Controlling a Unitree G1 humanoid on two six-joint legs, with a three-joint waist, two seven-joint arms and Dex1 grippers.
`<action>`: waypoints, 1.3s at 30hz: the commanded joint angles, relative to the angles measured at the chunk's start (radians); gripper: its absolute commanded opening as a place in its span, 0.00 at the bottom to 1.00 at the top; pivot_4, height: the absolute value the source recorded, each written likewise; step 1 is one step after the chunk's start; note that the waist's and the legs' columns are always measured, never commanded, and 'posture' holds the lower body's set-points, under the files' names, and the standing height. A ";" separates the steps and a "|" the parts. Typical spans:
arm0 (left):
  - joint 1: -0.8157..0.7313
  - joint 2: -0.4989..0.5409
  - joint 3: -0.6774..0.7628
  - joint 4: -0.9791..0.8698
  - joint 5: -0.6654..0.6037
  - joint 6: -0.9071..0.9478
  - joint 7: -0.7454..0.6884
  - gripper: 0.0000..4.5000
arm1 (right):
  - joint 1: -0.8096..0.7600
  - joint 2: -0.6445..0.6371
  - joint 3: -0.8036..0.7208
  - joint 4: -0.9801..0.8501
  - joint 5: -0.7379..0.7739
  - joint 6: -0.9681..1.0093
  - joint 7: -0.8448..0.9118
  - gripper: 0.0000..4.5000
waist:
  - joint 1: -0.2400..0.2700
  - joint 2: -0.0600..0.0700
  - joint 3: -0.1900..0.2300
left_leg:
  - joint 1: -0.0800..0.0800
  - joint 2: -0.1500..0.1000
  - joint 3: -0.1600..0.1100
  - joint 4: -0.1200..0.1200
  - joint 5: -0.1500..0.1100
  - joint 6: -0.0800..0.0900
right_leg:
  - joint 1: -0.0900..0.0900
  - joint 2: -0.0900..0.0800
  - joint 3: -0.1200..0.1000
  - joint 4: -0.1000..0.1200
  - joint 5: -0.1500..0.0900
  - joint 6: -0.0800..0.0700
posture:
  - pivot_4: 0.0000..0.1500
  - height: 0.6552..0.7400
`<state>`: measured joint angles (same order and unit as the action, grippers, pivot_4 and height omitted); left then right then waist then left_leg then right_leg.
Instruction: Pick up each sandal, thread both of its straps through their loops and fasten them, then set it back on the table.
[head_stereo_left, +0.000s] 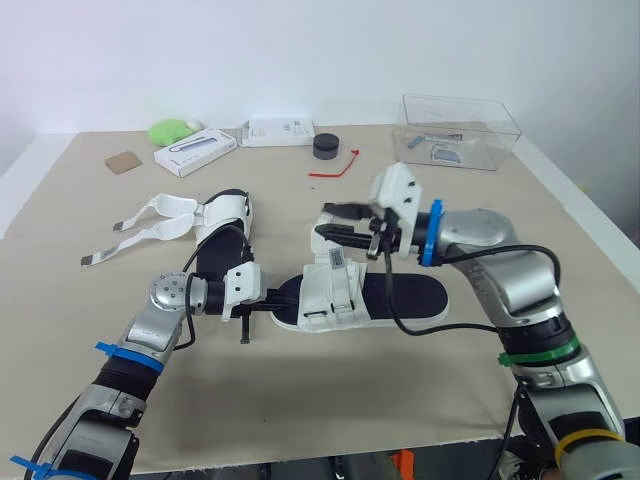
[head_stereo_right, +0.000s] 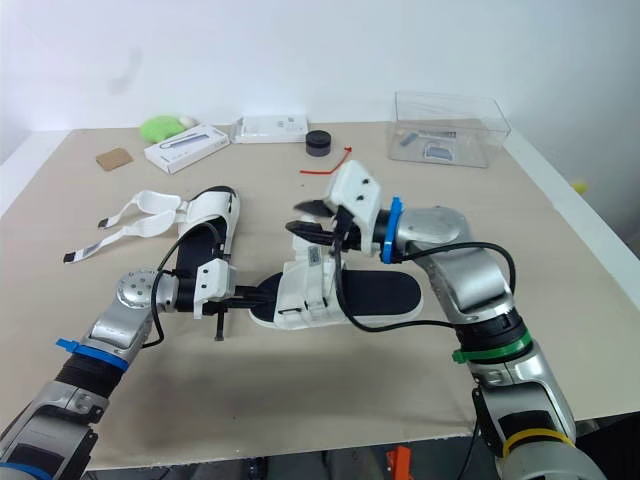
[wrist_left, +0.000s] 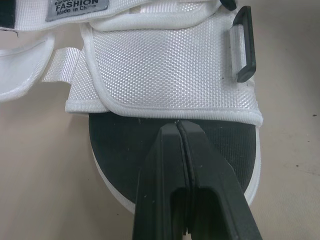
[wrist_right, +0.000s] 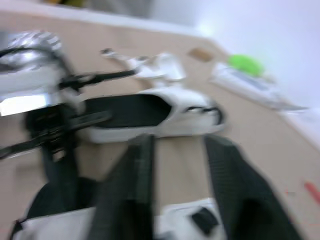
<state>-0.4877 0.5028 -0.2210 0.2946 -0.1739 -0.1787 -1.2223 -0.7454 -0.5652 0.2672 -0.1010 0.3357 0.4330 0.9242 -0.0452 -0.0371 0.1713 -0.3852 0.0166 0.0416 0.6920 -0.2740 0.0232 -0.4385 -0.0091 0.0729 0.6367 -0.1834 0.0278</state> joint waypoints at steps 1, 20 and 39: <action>0.013 0.006 -0.021 0.029 0.039 0.009 0.006 0.00 | -0.023 0.020 0.061 0.077 -0.076 -0.042 0.047 0.00 | 0.000 0.000 0.000 | 0.000 0.000 0.000 0.000 0.000 0.000 | 0.000 0.000 0.000 0.000 0.000 0.000 | 1.00 1.00; 0.020 0.017 -0.016 0.024 0.041 0.011 0.009 0.00 | -0.092 -0.033 0.100 0.136 -0.191 0.216 0.124 0.00 | 0.000 0.000 0.000 | 0.000 0.000 -0.001 0.000 0.000 0.000 | -0.001 0.000 -0.001 0.000 0.000 -0.001 | 1.00 1.00; -0.003 0.003 -0.022 0.058 0.045 -0.007 0.005 0.00 | -0.086 0.008 0.039 0.207 -0.166 0.293 0.083 0.00 | 0.000 0.000 -0.007 | 0.001 0.000 -0.001 0.000 0.000 0.000 | 0.001 0.000 -0.002 0.000 0.000 -0.001 | 1.00 1.00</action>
<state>-0.5003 0.4943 -0.2284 0.3223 -0.1647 -0.1960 -1.2217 -0.8136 -0.5578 0.3361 0.0711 0.1664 0.7013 1.0221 -0.0450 -0.0370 0.1644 -0.3838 0.0168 0.0409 0.6917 -0.2740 0.0231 -0.4375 -0.0093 0.0715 0.6367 -0.1836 0.0267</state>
